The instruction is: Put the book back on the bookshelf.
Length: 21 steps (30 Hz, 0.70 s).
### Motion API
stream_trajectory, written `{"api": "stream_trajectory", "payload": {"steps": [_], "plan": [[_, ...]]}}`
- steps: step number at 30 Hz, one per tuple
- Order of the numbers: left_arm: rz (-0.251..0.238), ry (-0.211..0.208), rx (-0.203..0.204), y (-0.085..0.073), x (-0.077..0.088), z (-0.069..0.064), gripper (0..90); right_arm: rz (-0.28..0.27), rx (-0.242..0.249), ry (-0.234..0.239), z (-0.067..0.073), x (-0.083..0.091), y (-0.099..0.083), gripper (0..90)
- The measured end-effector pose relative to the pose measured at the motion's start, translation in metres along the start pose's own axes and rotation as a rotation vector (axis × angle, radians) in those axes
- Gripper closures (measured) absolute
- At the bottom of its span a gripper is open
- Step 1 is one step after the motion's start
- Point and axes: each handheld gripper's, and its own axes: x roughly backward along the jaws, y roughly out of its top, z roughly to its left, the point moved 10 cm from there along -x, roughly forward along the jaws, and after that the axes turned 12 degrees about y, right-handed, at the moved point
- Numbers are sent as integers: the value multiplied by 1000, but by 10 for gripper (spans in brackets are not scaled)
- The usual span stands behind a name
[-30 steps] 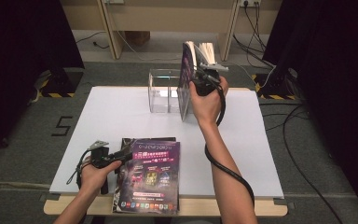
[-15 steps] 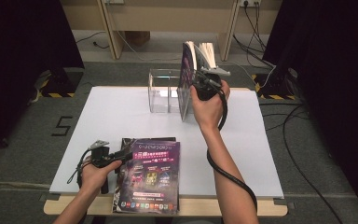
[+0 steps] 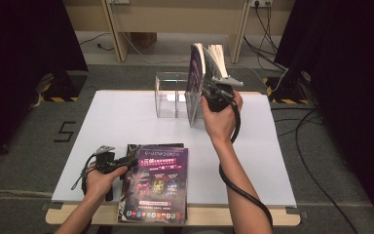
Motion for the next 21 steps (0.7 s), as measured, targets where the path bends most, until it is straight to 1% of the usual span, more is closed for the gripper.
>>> {"api": "stream_trajectory", "payload": {"steps": [2,7,10,14,17,21], "plan": [[2,2,-1,0,0,0,501,1,-5,1,0,2,-2,633],[7,10,-3,-1,-2,2,504,9,3,7,1,7,-8,632],[8,13,1,-1,-2,2,505,15,-7,12,1,9,-12,631],[11,15,1,-2,-3,3,508,27,-10,16,0,11,-20,630],[12,15,-1,-2,-4,3,510,34,-21,25,-1,13,-26,629],[15,15,-5,-3,-4,3,512,46,-23,23,-4,17,-35,629]]}}
